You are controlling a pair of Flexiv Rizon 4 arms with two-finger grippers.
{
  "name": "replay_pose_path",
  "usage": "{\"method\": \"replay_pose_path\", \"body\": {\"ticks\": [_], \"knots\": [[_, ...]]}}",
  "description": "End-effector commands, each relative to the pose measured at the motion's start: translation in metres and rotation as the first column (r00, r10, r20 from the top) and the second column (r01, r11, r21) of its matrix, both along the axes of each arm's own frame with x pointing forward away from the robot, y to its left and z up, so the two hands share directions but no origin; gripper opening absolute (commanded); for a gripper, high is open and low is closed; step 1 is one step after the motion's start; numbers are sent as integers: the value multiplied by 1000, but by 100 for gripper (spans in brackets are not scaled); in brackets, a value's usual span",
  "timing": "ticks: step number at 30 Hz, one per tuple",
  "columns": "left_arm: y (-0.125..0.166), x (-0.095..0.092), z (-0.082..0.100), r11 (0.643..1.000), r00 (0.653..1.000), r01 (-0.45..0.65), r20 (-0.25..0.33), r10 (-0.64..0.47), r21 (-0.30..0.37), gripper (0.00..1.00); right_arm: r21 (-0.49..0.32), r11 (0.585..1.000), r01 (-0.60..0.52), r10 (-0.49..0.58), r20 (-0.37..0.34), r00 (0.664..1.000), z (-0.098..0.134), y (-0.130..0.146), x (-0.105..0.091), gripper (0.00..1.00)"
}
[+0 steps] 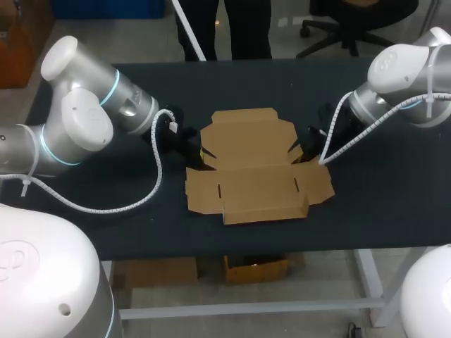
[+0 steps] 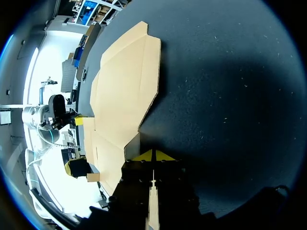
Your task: Assemble the packaging by folding the flat box into shape, placing the metal phone stand inside, and closing the box properly
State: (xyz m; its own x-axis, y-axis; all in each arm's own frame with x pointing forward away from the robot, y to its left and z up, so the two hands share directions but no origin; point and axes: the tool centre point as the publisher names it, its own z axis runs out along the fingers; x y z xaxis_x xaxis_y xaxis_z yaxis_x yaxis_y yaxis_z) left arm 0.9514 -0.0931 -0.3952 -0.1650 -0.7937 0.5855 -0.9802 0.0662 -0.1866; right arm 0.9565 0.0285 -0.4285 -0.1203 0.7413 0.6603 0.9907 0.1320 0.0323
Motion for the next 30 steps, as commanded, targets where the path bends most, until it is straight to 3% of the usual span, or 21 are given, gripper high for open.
{"method": "replay_pose_path", "body": {"ticks": [1, 9, 30], "knots": [[-5, 0, 2, 1000, 1000, 7, -2, -7, 0, 0, 0, 1000, 1, -1, -1, 1000, -1, 0, -1, 0], [-11, 0, -8, 1000, 999, 18, -34, -18, 3, 0, -16, 1000, 14, -14, 4, 1000, 3, 1, -4, 0], [-9, -10, -15, 999, 998, -22, -51, 24, 36, 0, -47, 998, 42, -42, 3, 999, 3, -3, -4, 0]]}}
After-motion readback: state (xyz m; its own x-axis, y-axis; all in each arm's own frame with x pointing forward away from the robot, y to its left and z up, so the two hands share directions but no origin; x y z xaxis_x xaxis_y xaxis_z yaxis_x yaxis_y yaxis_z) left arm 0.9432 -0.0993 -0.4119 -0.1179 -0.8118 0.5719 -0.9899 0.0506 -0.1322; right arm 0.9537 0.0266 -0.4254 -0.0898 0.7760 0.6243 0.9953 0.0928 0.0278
